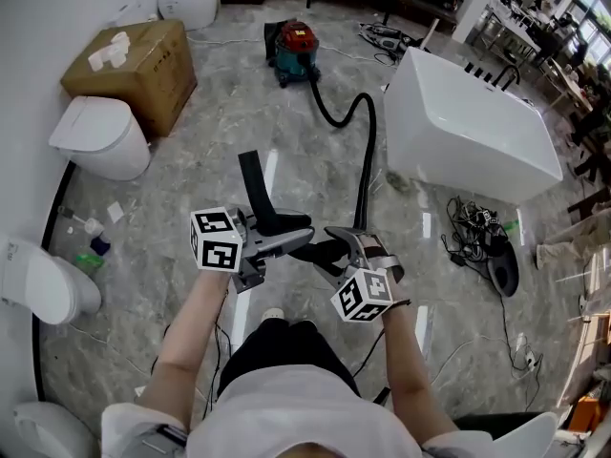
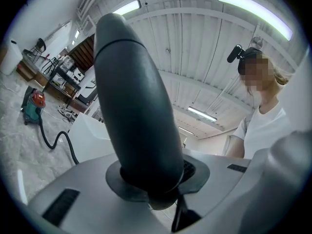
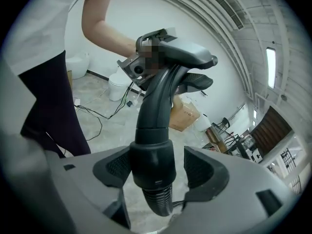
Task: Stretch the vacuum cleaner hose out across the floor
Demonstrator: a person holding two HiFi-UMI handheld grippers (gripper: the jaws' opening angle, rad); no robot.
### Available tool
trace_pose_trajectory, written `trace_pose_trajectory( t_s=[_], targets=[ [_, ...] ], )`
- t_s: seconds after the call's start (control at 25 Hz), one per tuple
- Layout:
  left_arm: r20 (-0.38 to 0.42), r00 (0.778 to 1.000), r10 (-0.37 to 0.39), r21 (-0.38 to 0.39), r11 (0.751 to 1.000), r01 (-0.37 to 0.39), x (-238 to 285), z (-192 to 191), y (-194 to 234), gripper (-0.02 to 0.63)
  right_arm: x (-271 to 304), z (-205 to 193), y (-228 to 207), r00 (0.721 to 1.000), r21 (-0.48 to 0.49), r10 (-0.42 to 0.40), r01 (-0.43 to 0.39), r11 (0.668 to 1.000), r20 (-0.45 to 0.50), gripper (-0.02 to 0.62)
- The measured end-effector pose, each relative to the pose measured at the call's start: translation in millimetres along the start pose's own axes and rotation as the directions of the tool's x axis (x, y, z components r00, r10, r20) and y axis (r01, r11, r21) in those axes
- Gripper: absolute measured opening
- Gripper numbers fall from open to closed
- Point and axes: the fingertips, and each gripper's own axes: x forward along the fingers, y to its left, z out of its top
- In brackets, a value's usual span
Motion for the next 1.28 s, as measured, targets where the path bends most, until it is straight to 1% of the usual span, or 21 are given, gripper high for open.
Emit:
trace_pose_trajectory(
  t_s=[0.16, 0.24, 0.28, 0.36, 0.44, 0.6, 0.72, 0.84, 0.88, 0.96, 1.08, 1.2, 1.28],
  targets=[
    [0.02, 0.999, -0.041, -0.013, 0.999, 0.041, 7, 1, -10, 0.106, 10, -3, 5, 0.999, -0.071, -0.014, 0.011, 0.997, -0.042, 0.304],
    [0.029, 0.998, -0.056, -0.015, 0.998, 0.057, 12, 2, -15, 0.106, 12, -5, 8, 0.998, -0.089, -0.015, 0.01, 0.996, -0.057, 0.302],
    [0.029, 0.998, -0.059, -0.011, 0.998, 0.059, 14, 2, -17, 0.106, 13, -5, 9, 0.998, -0.086, -0.014, 0.009, 0.996, -0.06, 0.299],
    [0.027, 0.998, -0.058, 0.002, 0.998, 0.057, 16, 4, -20, 0.106, 12, -3, 9, 0.998, -0.067, -0.024, 0.02, 0.998, -0.056, 0.205],
    [0.04, 0.998, -0.057, 0.01, 0.998, 0.056, 15, 8, -22, 0.107, 11, 0, 8, 0.998, -0.047, -0.04, 0.038, 0.998, -0.048, 0.204],
    [0.123, 0.99, -0.073, -0.032, 0.996, 0.078, 14, 16, -23, 0.107, 10, 3, 5, 0.998, -0.014, -0.052, 0.051, 0.999, -0.033, 0.202],
    [0.161, 0.985, -0.059, -0.047, 0.997, 0.067, 15, 20, -21, 0.107, 9, 2, 5, 0.998, 0.018, -0.053, 0.053, 0.998, -0.024, 0.202],
    [0.205, 0.978, -0.04, -0.043, 0.998, 0.05, 16, 26, -20, 0.109, 6, 0, 7, 0.998, 0.048, -0.055, 0.055, 0.997, -0.017, 0.202],
    [0.216, 0.976, -0.029, -0.037, 0.999, 0.037, 16, 28, -19, 0.114, 6, -1, 8, 0.998, 0.063, -0.057, 0.057, 0.996, -0.012, 0.202],
    [0.22, 0.976, -0.008, -0.026, 1.0, 0.014, 15, 29, -17, 0.165, 3, -2, 7, 0.998, 0.11, -0.067, 0.066, 0.992, 0.007, 0.202],
    [0.229, 0.973, 0.007, -0.038, 0.999, 0.002, 11, 30, -14, 0.224, -4, -1, -3, 0.993, 0.22, -0.109, 0.097, 0.971, 0.042, 0.202],
    [0.239, 0.971, 0.026, -0.056, 0.998, -0.013, 4, 27, -10, 0.233, -12, -1, -16, 0.983, 0.347, -0.166, 0.129, 0.929, 0.079, 0.202],
    [0.245, 0.969, 0.033, -0.073, 0.997, -0.016, 2, 24, -8, 0.233, -20, -2, -27, 0.972, 0.445, -0.21, 0.143, 0.884, 0.106, 0.202]
  ],
)
